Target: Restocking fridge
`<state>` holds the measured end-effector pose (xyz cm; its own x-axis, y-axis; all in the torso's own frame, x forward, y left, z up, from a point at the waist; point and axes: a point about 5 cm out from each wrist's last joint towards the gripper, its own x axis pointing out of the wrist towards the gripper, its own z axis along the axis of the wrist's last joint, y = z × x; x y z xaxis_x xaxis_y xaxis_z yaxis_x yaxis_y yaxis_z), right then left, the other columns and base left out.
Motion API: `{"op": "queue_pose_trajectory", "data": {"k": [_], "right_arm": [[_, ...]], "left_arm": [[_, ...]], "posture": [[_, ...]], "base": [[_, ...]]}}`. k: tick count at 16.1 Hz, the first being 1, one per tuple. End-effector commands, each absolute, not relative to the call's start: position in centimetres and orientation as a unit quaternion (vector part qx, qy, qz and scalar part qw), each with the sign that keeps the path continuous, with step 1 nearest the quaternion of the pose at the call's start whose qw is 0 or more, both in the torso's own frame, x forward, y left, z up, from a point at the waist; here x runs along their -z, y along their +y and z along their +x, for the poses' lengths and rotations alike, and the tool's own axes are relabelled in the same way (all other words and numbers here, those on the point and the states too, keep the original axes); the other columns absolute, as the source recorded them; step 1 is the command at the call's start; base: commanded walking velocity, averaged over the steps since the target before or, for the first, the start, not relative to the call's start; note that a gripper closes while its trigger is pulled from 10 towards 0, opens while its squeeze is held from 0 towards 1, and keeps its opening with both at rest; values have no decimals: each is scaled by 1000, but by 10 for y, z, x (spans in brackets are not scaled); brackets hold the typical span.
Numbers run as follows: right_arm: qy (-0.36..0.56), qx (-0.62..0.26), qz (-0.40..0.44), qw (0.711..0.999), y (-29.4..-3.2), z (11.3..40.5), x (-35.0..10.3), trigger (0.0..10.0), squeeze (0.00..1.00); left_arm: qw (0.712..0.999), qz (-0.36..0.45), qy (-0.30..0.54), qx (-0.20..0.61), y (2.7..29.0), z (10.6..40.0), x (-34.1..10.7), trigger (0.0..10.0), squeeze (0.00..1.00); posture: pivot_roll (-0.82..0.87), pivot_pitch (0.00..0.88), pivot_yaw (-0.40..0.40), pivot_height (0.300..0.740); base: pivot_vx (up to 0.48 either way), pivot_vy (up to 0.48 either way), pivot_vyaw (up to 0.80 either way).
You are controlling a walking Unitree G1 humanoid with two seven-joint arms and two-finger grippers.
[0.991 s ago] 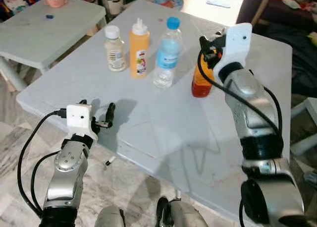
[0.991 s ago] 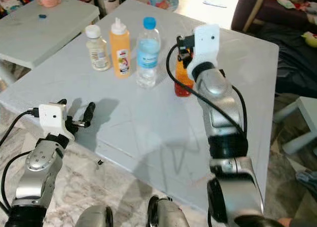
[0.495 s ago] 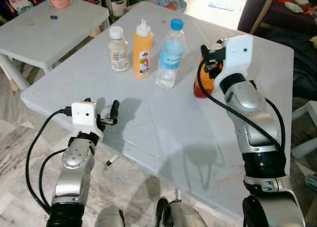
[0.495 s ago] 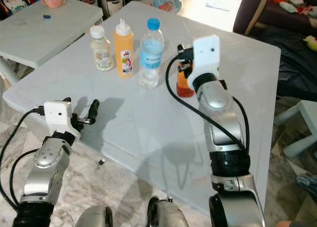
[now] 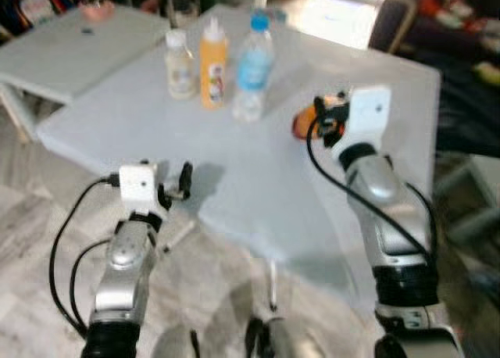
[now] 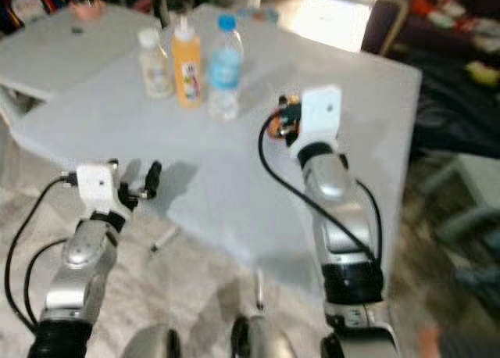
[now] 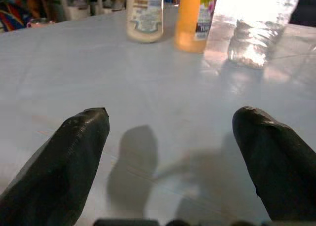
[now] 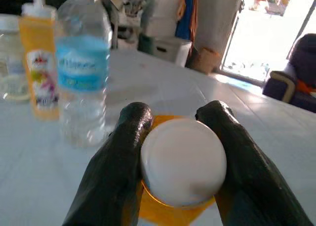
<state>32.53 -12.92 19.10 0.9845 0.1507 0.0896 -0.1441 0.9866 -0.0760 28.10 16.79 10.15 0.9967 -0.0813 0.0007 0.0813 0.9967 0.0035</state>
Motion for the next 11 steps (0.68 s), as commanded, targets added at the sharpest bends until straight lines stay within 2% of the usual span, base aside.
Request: {"op": "queue_pose_trajectory", "data": {"k": [1, 5, 11], "right_arm": [[1, -83, -32, 996, -127, 325, -173, 10000, 0], [-55, -115, -25, 991, -118, 330, -198, 10000, 0], [-92, -168, -10, 981, -100, 322, -206, 10000, 0]], "left_arm": [[999, 6, 3, 35, 173, 280, -100, 10000, 0], [999, 4, 3, 34, 170, 281, -99, 10000, 0], [999, 7, 4, 32, 171, 281, -99, 10000, 0]], "posture": [[-21, 79, -65, 740], [-19, 75, -73, 740], [-17, 78, -72, 740]], "base": [[-319, 0, 0], [-317, 0, 0], [-312, 0, 0]]}}
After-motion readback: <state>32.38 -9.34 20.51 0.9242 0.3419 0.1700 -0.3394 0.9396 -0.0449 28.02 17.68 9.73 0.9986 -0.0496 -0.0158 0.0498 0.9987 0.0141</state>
